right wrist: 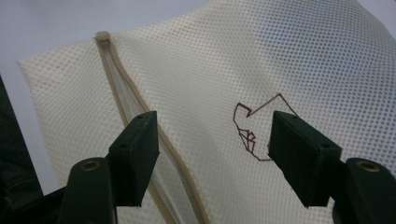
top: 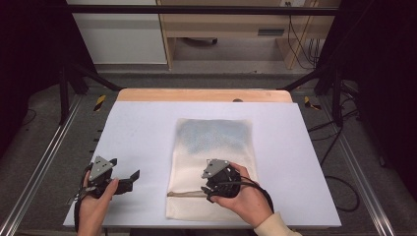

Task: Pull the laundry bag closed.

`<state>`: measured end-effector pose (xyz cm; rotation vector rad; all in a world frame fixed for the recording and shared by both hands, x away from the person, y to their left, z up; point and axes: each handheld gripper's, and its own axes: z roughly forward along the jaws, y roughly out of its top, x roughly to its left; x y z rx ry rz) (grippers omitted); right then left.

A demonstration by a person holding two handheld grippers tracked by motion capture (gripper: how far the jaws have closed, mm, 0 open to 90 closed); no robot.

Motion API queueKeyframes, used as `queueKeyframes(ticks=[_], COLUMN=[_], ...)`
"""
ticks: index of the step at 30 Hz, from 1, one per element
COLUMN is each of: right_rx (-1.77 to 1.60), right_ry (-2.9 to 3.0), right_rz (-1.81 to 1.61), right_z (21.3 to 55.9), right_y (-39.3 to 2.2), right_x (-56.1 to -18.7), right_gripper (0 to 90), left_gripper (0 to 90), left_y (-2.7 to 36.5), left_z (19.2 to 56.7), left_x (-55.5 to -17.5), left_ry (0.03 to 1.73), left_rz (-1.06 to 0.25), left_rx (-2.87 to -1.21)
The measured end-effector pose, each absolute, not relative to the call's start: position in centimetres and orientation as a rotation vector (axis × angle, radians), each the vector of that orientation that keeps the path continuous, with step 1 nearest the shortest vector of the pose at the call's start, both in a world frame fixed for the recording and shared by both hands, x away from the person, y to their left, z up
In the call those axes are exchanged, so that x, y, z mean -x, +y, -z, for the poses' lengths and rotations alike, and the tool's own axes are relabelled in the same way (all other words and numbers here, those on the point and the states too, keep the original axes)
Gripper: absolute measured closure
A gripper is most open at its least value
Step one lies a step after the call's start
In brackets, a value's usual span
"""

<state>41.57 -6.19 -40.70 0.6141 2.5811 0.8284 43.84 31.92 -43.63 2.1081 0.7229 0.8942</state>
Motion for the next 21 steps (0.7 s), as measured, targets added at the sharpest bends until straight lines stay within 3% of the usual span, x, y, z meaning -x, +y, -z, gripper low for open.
queueKeyframes(ticks=[6,21], right_rx=[-0.555,-0.404], right_ry=[2.632,2.765], right_rz=[-0.809,-0.836], right_z=[40.1,40.9], right_y=[-4.9,-0.4], right_x=[-41.9,-42.2], right_gripper=[41.9,71.3], left_gripper=[5.3,5.4], left_y=[32.1,31.8], left_z=[43.6,43.6], left_x=[-43.9,-44.0], left_ry=[0.716,0.686], left_rz=[-0.913,-0.925], left_rx=[-2.124,-2.152])
